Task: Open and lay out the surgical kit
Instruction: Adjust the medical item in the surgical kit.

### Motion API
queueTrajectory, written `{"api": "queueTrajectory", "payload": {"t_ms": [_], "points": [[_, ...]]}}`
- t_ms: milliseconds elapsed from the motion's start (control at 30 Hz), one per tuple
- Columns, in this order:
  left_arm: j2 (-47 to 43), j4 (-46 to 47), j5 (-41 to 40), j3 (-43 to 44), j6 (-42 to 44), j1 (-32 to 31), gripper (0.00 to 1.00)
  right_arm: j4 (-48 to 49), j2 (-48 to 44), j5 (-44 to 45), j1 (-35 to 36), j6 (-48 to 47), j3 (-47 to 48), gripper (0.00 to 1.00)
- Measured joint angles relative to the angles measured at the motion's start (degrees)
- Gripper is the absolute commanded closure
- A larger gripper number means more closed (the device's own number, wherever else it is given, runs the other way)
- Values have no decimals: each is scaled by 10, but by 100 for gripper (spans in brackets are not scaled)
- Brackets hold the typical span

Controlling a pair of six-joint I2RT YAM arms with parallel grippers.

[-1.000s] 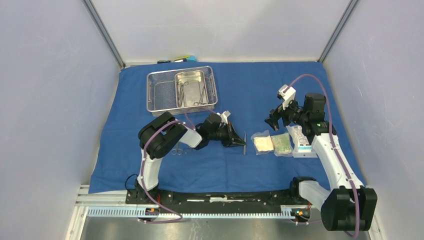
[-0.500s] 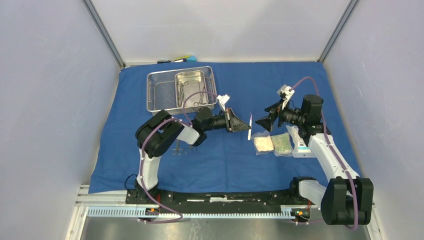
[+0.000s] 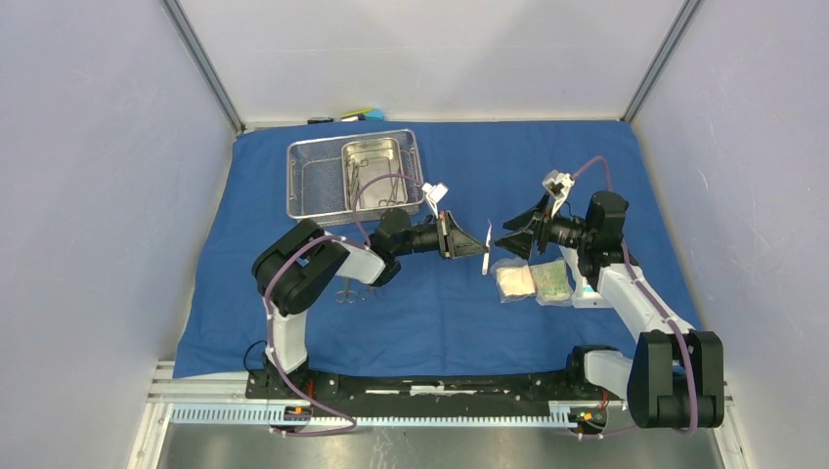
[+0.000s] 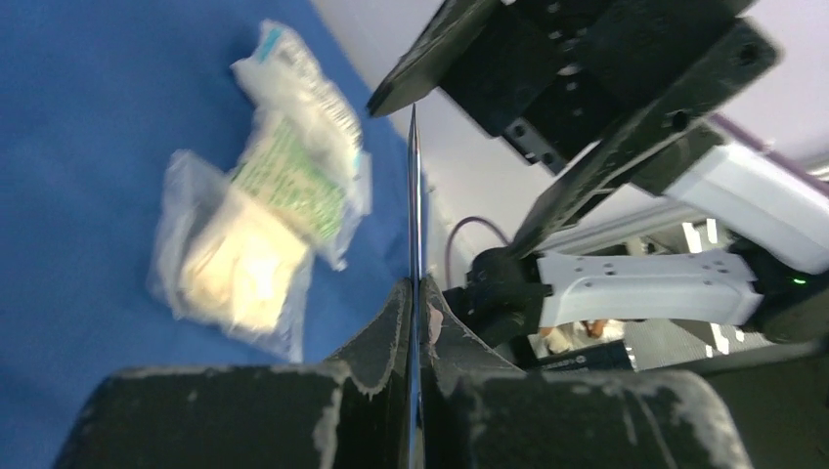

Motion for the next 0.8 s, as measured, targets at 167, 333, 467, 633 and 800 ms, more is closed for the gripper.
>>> {"api": "queueTrajectory", "payload": {"t_ms": [167,333,467,633,800], "points": [[-63,-231,-47,0,113,0,96,-64,3,28,0,-61,21,22],[-71,-513,-144,83,243,-15,96,-139,3,86,0,-136,44,20],[-71,-679,-244,143,301,-52,95,-188,9,124,0,-183,54,19],[-70,-811,-343,192,304,-95,97,-228,9,162,0,-219,57,18],[-62,-897,-407,228,280,-117,94,-259,0,201,0,-247,63,15]]}}
